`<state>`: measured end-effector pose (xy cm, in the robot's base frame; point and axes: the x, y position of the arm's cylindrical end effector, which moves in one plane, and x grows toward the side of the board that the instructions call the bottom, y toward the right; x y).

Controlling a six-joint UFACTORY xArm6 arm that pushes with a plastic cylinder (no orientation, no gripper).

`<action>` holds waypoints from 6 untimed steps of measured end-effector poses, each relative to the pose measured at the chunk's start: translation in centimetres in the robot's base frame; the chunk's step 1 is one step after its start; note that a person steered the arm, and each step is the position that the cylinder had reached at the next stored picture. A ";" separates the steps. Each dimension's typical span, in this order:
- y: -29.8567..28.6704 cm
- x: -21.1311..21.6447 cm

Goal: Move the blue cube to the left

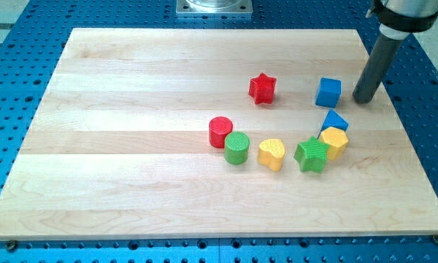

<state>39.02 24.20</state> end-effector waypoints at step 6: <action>-9.8 -9.3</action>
